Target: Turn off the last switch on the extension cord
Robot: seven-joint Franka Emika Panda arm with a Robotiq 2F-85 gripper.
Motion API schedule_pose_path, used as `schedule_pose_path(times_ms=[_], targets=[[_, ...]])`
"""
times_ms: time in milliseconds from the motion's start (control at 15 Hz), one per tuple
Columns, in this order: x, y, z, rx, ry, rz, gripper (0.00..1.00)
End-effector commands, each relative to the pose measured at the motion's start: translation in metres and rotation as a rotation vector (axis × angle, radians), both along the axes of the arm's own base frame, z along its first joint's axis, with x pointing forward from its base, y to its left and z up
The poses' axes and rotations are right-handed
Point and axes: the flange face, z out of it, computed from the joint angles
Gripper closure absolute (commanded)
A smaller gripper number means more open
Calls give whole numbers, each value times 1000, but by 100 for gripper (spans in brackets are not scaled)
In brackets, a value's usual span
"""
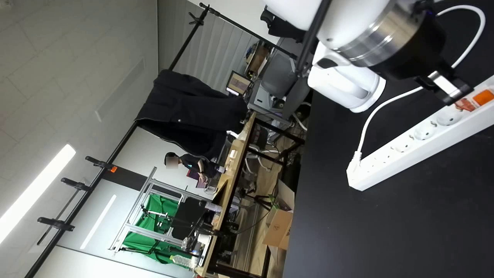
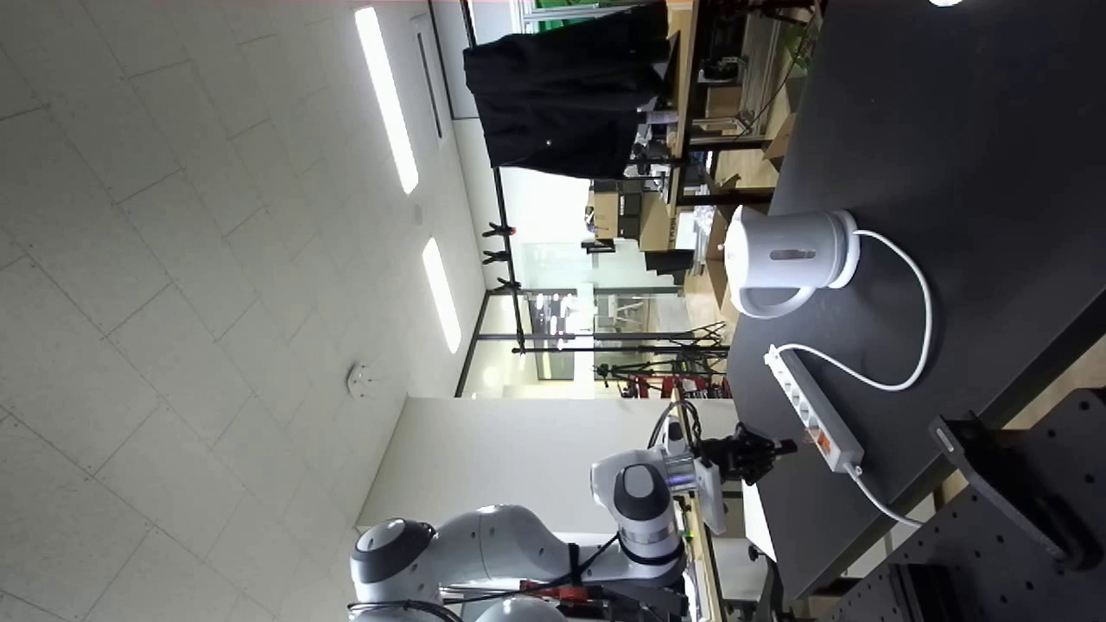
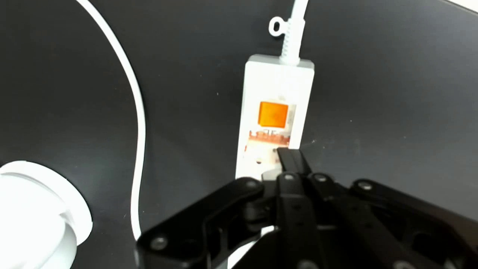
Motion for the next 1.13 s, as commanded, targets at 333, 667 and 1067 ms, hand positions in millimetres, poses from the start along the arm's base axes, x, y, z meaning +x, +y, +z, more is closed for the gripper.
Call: schedule_pose_path(times_ms=[333, 667, 1067], targets=[[-12, -25, 69, 26, 64, -59, 41], [-4, -31, 65, 8, 54, -50, 32], [-6, -27, 61, 3, 57, -40, 21]])
